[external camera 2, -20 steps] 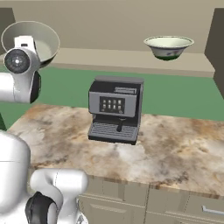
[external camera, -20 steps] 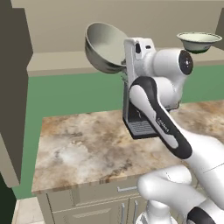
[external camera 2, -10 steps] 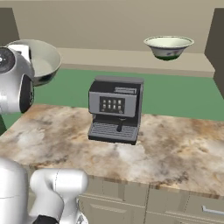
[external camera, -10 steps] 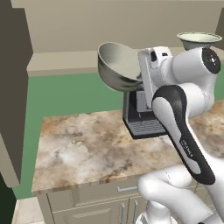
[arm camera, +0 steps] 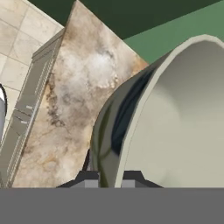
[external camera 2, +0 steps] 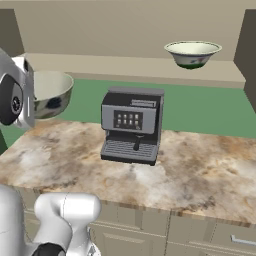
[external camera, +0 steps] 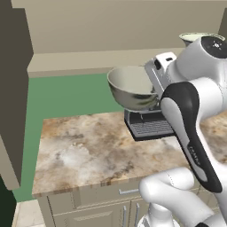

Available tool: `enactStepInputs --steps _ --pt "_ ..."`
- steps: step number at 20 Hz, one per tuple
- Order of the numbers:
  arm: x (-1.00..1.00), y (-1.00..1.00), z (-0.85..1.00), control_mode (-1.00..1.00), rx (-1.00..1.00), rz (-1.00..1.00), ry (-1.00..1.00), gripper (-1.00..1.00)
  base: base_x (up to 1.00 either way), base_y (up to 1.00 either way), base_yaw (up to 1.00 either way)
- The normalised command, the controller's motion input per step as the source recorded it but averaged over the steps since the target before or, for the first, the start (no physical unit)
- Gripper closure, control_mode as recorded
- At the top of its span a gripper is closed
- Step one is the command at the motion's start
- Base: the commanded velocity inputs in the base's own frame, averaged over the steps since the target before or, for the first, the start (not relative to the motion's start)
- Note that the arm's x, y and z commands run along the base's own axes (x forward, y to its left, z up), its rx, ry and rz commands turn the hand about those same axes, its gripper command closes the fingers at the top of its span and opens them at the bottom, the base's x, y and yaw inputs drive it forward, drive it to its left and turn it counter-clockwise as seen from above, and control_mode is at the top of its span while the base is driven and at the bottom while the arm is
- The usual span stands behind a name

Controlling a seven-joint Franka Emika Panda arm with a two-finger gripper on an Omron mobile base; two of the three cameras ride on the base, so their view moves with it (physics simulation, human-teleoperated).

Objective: Pick up the bowls from the cabinet and place each bowl in front of a stool on the dining counter.

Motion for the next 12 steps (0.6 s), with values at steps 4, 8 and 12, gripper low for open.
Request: enactStepInputs --steps 4,8,12 --pt "-0.03 -0.49 -0.47 -1.00 -0.11 -0.04 0.07 1.00 0.00 0.00 0.00" --pt "0.00 -0.54 -0.51 -1.00 0.00 -0.05 0.00 1.00 0.00 0.00 0.00" --pt "-0.02 -0.37 -0.49 -1.00 0.00 -0.06 0.00 1.00 0.00 0.00 0.00"
